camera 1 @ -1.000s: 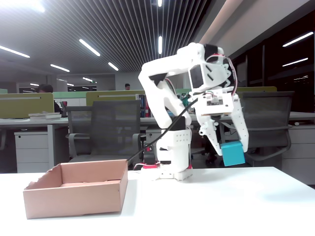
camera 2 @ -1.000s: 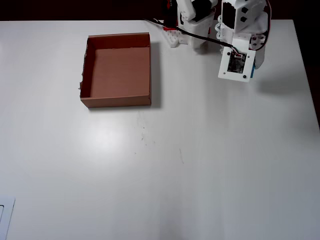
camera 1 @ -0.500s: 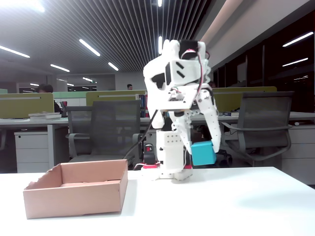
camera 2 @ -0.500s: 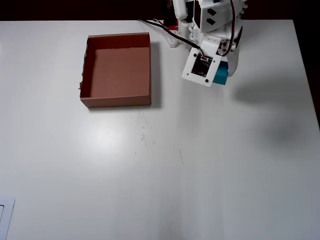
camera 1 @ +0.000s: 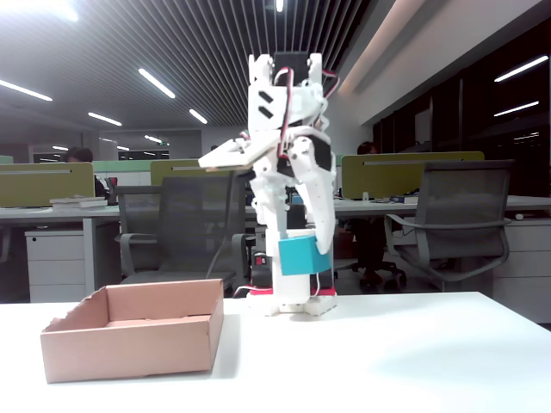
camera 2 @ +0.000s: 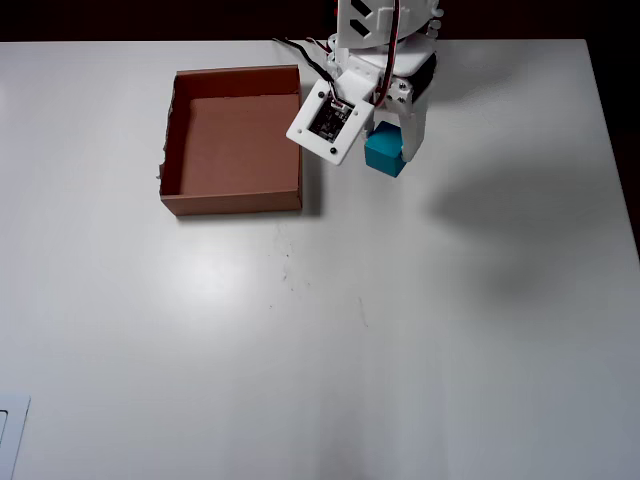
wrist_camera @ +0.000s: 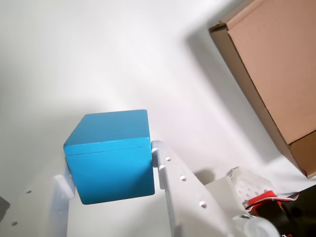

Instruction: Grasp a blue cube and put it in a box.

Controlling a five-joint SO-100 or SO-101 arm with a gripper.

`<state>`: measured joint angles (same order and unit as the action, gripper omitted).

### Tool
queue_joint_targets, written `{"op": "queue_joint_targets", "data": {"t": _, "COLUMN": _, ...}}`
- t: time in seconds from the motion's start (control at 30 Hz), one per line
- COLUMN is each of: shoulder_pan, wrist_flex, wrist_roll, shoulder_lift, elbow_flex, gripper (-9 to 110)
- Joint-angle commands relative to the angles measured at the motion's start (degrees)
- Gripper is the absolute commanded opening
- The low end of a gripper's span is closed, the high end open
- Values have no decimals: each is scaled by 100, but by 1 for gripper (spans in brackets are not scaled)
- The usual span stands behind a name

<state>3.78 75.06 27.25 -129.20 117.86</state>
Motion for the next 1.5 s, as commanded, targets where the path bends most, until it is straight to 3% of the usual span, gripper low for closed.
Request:
{"op": "queue_joint_targets", "data": {"t": 0.0, "shoulder_pan": 299, "wrist_flex": 26, "wrist_roll": 88, "shoulder_lift": -18, "elbow_flex": -211, "gripper": 15}}
{"op": "queue_joint_targets", "data": {"t": 0.97, "shoulder_pan": 4676, "wrist_flex": -88, "wrist_roll": 606, "shoulder_lift": 729, "elbow_flex": -563, "gripper": 15}}
{"op": "queue_joint_targets", "data": {"t": 1.47, "shoulder_pan": 5159, "wrist_flex": -1072, "wrist_roll": 791, "shoulder_lift": 1230, "elbow_flex": 79, "gripper": 15}}
